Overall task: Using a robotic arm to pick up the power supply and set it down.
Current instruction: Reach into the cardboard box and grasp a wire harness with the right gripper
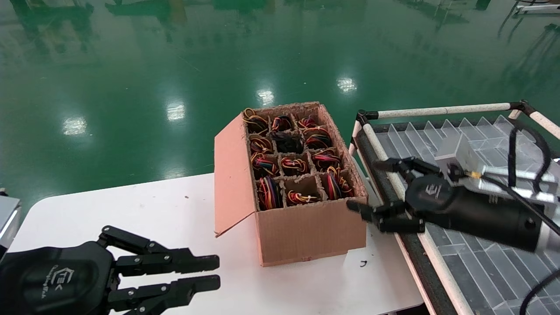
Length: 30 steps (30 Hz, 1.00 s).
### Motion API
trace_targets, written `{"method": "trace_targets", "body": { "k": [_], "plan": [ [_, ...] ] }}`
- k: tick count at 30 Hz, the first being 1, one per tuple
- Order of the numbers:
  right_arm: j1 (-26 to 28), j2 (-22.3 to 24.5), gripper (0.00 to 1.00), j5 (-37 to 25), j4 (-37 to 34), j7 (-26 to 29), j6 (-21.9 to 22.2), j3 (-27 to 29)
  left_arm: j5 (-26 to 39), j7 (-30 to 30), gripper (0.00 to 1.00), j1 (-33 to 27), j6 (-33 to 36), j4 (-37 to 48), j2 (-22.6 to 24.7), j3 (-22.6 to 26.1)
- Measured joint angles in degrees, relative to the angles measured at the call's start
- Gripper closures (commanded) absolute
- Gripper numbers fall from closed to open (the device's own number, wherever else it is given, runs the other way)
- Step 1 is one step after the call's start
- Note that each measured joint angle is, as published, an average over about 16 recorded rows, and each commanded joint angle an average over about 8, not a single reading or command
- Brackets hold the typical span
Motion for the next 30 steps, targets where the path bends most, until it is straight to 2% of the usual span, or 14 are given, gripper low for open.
{"method": "trace_targets", "body": {
  "k": [11,16,17,19,25,27,30],
  "plan": [
    [12.24,-7.45,0.0,-11.71,-15.69,-1.84,1.34,-6.31,-0.03,0.02,0.0,-0.01,-0.02,0.0,-0.02,0.05],
    [17.72,-11.59,0.05,-16.78,-23.46,-3.32,2.24,-9.19,-0.05,0.03,0.0,-0.01,-0.03,0.0,-0.03,0.07],
    [18.75,-12.46,0.09,-17.69,-25.04,-3.69,2.45,-9.71,-0.05,0.04,0.0,-0.02,-0.03,0.0,-0.03,0.07],
    [20.65,-14.17,0.23,-19.28,-28.12,-4.5,2.9,-10.65,-0.05,0.04,0.0,-0.02,-0.03,0.0,-0.03,0.08],
    [25.39,-19.01,0.77,-22.81,-36.65,-7.49,4.86,-12.74,-0.07,0.05,0.0,-0.02,-0.04,0.0,-0.04,0.1],
    [26.59,-20.48,0.88,-23.67,-39.15,-8.5,5.87,-13.24,-0.08,0.06,0.0,-0.02,-0.05,0.0,-0.05,0.11],
    [27.99,-22.52,0.96,-24.71,-42.56,-9.78,8.1,-13.82,-0.08,0.06,0.0,-0.03,-0.05,0.0,-0.05,0.12]
  ]
}}
